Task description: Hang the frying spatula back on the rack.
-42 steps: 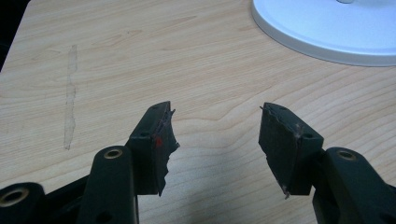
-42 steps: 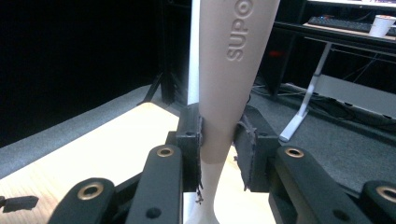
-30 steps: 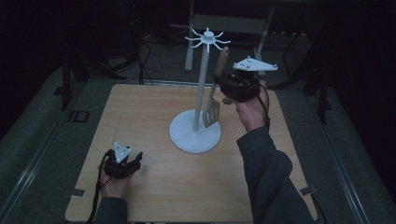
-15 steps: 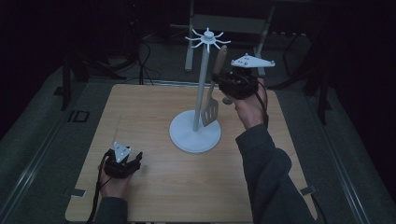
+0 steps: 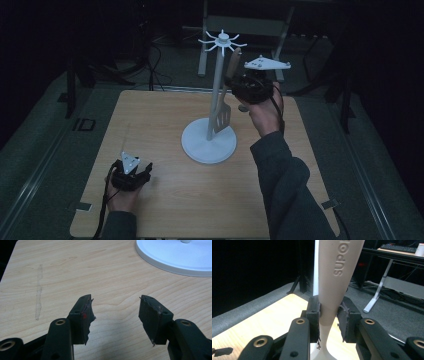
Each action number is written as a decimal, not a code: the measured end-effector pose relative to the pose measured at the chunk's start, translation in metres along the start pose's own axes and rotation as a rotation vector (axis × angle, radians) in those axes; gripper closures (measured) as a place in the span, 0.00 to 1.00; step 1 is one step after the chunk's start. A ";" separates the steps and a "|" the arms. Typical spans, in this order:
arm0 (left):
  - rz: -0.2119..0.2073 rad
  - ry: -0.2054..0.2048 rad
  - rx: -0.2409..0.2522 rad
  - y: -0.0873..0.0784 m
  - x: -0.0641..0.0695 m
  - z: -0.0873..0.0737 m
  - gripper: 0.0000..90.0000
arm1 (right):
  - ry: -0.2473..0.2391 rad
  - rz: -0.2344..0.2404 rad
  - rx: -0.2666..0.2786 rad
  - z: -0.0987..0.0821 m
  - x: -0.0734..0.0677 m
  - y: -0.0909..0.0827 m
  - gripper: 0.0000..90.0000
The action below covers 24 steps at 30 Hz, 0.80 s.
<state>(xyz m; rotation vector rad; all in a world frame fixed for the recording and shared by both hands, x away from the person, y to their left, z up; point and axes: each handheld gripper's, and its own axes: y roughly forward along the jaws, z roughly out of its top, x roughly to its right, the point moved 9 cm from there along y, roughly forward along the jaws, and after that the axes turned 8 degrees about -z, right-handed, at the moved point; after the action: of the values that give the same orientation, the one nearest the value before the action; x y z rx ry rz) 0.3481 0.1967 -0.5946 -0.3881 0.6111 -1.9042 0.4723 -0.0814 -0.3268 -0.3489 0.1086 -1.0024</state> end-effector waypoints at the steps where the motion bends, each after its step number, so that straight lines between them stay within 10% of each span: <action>1: -0.001 0.000 0.001 0.000 0.000 0.000 0.49 | 0.001 0.000 0.000 0.000 0.000 0.000 0.80; 24: 0.000 -0.001 0.003 0.000 0.000 0.001 0.49 | 0.004 0.001 -0.008 -0.006 -0.002 0.006 0.80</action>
<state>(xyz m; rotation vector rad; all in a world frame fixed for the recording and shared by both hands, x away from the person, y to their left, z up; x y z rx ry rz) 0.3484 0.1966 -0.5941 -0.3878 0.6075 -1.9046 0.4742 -0.0779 -0.3343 -0.3541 0.1169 -1.0020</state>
